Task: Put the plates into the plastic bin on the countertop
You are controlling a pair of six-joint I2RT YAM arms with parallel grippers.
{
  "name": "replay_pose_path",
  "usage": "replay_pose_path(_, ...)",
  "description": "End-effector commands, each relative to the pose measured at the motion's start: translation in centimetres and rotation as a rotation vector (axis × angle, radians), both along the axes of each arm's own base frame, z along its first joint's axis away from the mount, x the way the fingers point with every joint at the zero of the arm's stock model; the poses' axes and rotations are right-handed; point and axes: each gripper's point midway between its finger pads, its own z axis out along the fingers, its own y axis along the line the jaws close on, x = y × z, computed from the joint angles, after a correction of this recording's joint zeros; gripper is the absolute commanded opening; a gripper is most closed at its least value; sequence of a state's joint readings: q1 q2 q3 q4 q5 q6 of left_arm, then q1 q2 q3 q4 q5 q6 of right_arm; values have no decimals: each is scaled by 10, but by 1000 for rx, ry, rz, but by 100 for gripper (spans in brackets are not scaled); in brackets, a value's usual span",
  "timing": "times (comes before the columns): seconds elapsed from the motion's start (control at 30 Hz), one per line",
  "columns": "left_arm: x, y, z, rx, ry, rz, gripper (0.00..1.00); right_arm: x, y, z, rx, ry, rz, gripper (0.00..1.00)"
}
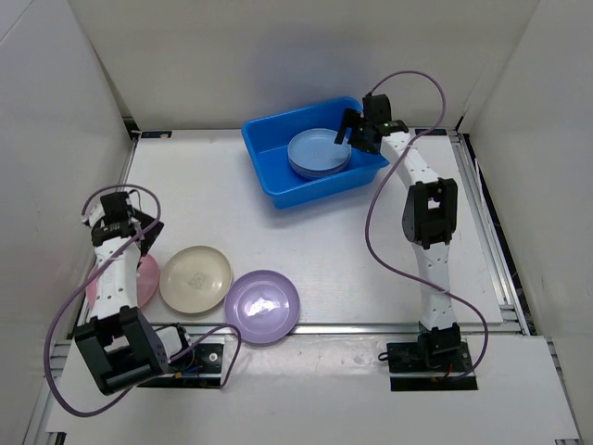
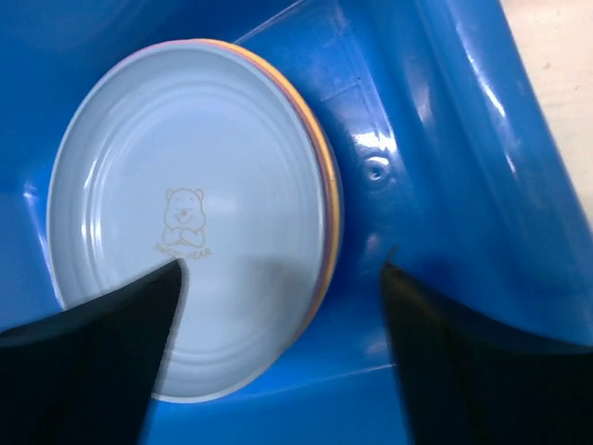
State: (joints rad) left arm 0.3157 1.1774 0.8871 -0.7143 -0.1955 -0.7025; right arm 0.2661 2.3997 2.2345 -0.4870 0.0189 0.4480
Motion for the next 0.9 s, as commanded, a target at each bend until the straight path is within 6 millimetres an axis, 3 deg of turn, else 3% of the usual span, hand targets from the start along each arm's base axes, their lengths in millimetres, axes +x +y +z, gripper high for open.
replay_pose_path(0.0, -30, 12, -5, -23, 27, 140, 99, 5, 11, 56, 21, -123, 78, 99)
replay_pose_path(0.2, -79, 29, -17, -34, 70, 411, 99, -21, 12, 116, 19, -208, 182, 99)
replay_pose_path(0.23, -90, 24, -23, -47, 83, 430, 99, -30, 14, 135, 29, -236, 201, 99)
replay_pose_path(0.27, -96, 23, -27, -60, 85, 461, 99, -36, 11, 128, 34, -211, 210, 99)
replay_pose_path(0.33, -107, 17, -35, -95, 69, 539, 99, -52, 14, 140, 46, -219, 255, 99)
replay_pose_path(0.4, -113, 16, -40, -106, 55, 584, 99, -65, 14, 130, 59, -180, 276, 99)
replay_pose_path(0.43, -113, 13, -41, -126, 25, 614, 99, -73, 15, 139, 70, -192, 294, 99)
replay_pose_path(0.47, -113, 11, -43, -143, 15, 635, 99, -79, 13, 130, 68, -164, 298, 99)
replay_pose_path(0.5, -112, 10, -44, -156, -3, 649, 99, -84, 12, 136, 68, -173, 306, 99)
replay_pose_path(0.6, -116, 7, -56, -188, -2, 715, 99, -98, 10, 128, 59, -133, 327, 99)
replay_pose_path(0.87, -125, 22, -71, -142, -10, 893, 97, -111, -14, 123, 24, -109, 317, 99)
